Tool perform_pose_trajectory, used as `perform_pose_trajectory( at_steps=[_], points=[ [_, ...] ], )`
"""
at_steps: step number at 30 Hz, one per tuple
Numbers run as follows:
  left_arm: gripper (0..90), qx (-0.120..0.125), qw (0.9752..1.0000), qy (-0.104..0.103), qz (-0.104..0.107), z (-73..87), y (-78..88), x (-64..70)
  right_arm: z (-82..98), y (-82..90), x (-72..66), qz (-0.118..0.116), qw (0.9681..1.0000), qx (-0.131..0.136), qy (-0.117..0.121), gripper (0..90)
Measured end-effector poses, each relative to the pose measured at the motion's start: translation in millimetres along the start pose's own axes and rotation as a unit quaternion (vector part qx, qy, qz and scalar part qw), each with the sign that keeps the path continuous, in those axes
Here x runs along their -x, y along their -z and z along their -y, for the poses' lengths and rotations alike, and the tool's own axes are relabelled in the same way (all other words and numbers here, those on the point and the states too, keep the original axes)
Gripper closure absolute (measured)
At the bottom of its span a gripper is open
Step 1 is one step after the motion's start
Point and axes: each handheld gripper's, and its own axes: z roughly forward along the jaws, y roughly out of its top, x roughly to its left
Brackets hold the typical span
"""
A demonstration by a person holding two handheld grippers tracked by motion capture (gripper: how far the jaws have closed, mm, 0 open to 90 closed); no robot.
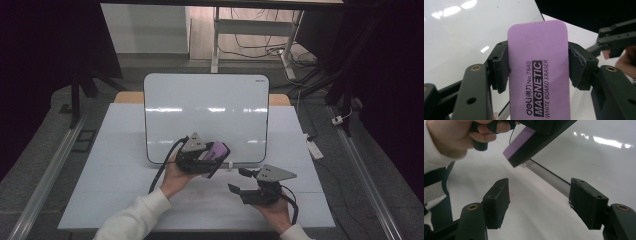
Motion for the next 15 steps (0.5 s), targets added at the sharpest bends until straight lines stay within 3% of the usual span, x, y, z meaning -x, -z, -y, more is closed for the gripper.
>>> perform_pose_trajectory(
  at_steps=[6, 10, 15],
  points=[
    [40.5, 0.011, 0.9996, 0.013, -0.023, 1.7, -5.7, 2.0, -5.9, -12.3, -11.9, 0.011, 0.9995, 0.000, -0.030, 32.3],
    [40.5, 0.012, 0.9995, 0.019, -0.022, 2.3, -12.4, 5.7, -10.1, -21.0, -19.2, 0.018, 0.9987, 0.004, -0.048, 32.3],
    [40.5, 0.018, 0.9994, 0.016, -0.023, 1.9, -17.7, 13.0, -14.2, -32.2, -25.8, 0.049, 0.9962, 0.006, -0.072, 33.9]
  ],
)
